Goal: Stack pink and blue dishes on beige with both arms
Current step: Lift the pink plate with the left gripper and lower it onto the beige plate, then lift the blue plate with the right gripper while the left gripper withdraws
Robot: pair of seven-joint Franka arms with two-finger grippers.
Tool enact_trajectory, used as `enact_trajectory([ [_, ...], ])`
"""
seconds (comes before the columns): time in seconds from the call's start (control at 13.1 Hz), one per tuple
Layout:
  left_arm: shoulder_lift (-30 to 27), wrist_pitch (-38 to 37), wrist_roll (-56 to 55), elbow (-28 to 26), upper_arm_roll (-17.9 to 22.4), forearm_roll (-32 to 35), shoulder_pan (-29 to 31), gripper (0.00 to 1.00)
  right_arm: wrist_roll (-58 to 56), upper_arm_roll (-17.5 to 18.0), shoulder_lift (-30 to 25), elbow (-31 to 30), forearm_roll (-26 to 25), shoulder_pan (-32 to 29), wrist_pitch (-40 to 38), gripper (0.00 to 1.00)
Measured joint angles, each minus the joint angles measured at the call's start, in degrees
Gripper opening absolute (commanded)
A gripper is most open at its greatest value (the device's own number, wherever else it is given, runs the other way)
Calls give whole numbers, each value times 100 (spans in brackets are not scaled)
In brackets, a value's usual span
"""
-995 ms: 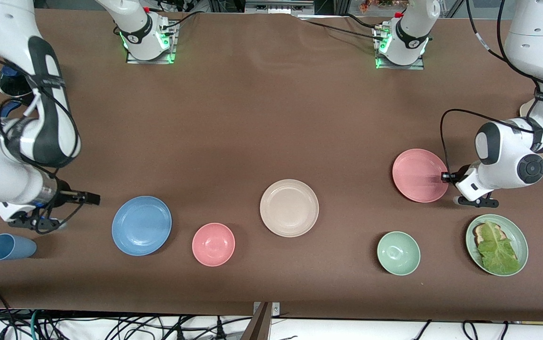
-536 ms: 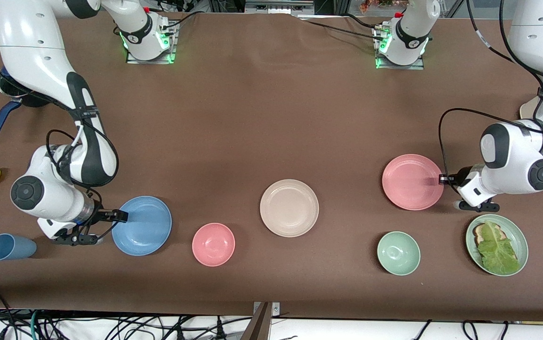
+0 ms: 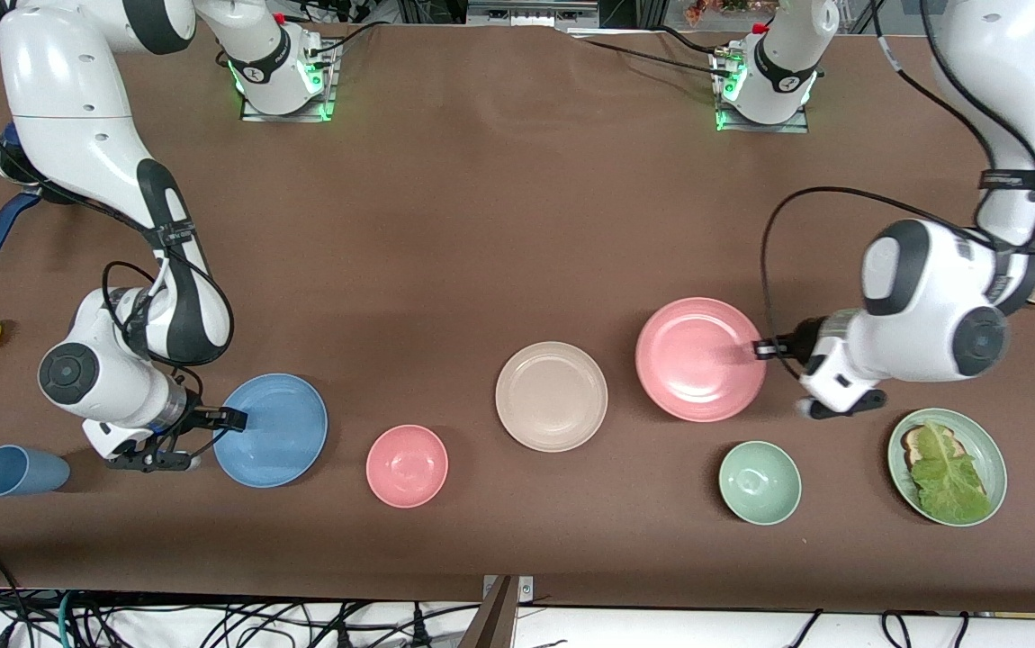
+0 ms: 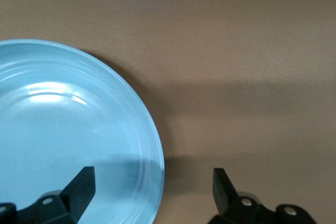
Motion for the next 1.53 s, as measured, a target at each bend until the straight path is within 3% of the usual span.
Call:
enact_trajectory([
  [0.23, 423, 717, -928, 191, -5, -3, -859, 0, -2, 0, 32, -30, 1, 0, -1, 45],
  [0.54, 1201, 1516, -1548, 579, 107, -3, -1601, 0, -3, 0, 59, -58, 2, 0, -3, 14],
  [0.61, 1324, 1606, -1596, 652, 191, -3, -1700, 57, -3, 0, 63, -65, 24, 0, -3, 9],
  [0.69, 1396, 1632, -1602, 713, 277, -3, -1750, 100, -4, 0, 66, -70, 55, -1, -3, 0],
  [1.22, 1244, 1219, -1599, 1065, 536, 137, -1506, 100, -146, 86, -1, 38, 139, 6, -151, 0],
  [1.53, 938, 305, -916, 1092, 542, 383, -722, 100, -164, 277, -193, 849, 139, 85, -1477, 0],
])
